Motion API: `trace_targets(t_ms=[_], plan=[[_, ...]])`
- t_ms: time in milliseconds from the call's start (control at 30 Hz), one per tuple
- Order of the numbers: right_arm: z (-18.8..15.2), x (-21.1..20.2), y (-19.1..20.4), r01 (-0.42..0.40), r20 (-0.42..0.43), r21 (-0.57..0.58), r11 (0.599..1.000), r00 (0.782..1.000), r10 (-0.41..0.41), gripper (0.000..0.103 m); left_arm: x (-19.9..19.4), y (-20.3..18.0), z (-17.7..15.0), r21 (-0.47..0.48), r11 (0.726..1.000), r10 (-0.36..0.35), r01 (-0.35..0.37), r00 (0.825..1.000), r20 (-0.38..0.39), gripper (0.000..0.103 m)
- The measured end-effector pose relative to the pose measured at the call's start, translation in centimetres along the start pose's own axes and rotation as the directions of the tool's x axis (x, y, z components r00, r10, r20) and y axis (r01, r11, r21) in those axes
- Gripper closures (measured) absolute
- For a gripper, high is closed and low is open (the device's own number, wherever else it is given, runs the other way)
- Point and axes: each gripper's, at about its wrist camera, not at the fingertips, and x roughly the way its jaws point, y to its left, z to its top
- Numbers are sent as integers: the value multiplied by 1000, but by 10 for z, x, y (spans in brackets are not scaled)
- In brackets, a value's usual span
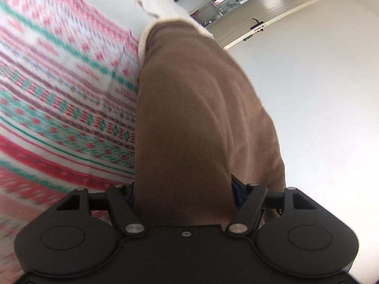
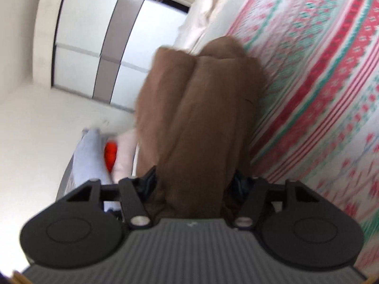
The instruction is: Fold large clothes
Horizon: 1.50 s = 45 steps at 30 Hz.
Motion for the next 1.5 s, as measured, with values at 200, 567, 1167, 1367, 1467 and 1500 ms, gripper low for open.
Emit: trace_targets(t_ms=[200, 567, 1167, 1367, 1467, 1500], plan=[[-67, -11, 41, -25, -108, -61, 998, 994, 18, 44, -93, 10, -29, -3, 998, 58, -58, 998, -23, 37], [-162, -20, 59, 111, -194, -193, 975, 970, -148, 25, -157, 54, -110, 33, 983, 176, -178, 983, 54, 16], [-172, -84, 73, -29, -94, -222, 975, 996, 8, 41, -200, 4, -130, 252, 945, 80, -209, 893, 443, 11], [-196, -42, 78, 100, -187, -346, 933, 967, -173, 47, -192, 4, -134, 293, 931, 60, -219, 881, 469, 11], [-205, -41, 87, 33, -166, -368, 929, 981, -100, 83, -192, -3, -138, 341, 907, 41, -250, 855, 517, 11], [-204, -51, 88, -35, -157, -342, 939, 987, -21, 87, -193, -6, -140, 359, 897, 32, -260, 846, 533, 11]])
